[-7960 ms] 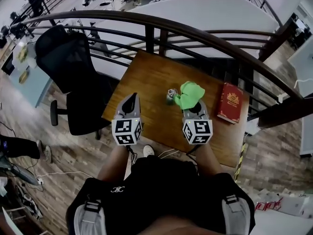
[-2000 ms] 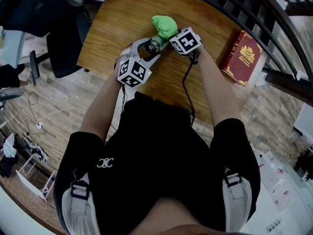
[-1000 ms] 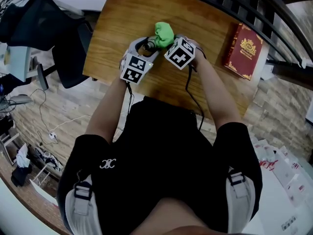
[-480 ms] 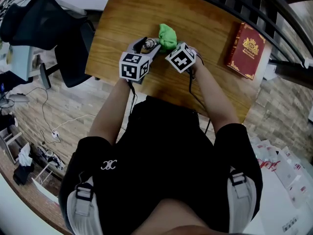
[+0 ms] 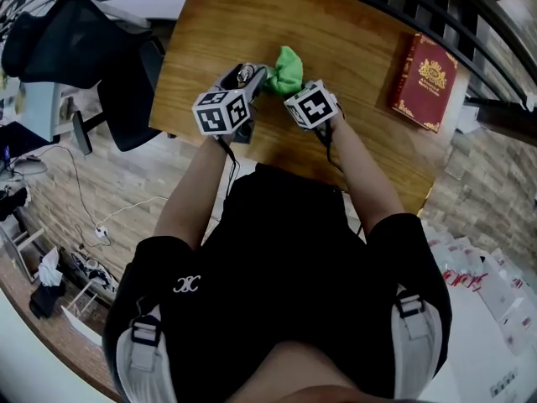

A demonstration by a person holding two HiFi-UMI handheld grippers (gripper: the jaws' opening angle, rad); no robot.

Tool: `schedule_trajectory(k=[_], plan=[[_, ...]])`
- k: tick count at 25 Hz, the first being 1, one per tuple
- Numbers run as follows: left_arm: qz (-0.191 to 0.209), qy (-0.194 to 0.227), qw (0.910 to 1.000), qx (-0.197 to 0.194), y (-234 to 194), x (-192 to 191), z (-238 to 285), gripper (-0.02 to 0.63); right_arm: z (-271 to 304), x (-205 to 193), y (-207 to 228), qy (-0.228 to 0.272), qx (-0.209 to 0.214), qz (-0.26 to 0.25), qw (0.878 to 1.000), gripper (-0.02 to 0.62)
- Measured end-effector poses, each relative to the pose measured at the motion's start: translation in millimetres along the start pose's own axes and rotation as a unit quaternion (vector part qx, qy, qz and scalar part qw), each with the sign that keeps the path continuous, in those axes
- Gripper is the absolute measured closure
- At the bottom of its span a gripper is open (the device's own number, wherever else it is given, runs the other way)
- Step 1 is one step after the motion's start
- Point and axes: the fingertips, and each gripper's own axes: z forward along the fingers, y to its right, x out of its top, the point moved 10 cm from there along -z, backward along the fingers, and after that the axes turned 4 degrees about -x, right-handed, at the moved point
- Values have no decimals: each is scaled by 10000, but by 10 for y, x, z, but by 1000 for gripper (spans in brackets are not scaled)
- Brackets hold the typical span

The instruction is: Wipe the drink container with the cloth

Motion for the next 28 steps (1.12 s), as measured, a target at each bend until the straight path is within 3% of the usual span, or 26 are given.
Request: schedule_trajectory(k=[6, 17, 28], plan=[[-567, 150, 9981, 164, -84, -11, -40, 291, -23, -18, -236, 33, 256, 10, 9997, 541], [-1620, -83, 9863, 304, -218, -90, -161, 291, 200, 0, -590, 21, 742, -149, 9971, 541], [-2014, -328, 9788, 153, -290, -175, -237, 291, 651, 99, -870, 76, 1086, -58, 9940, 541]])
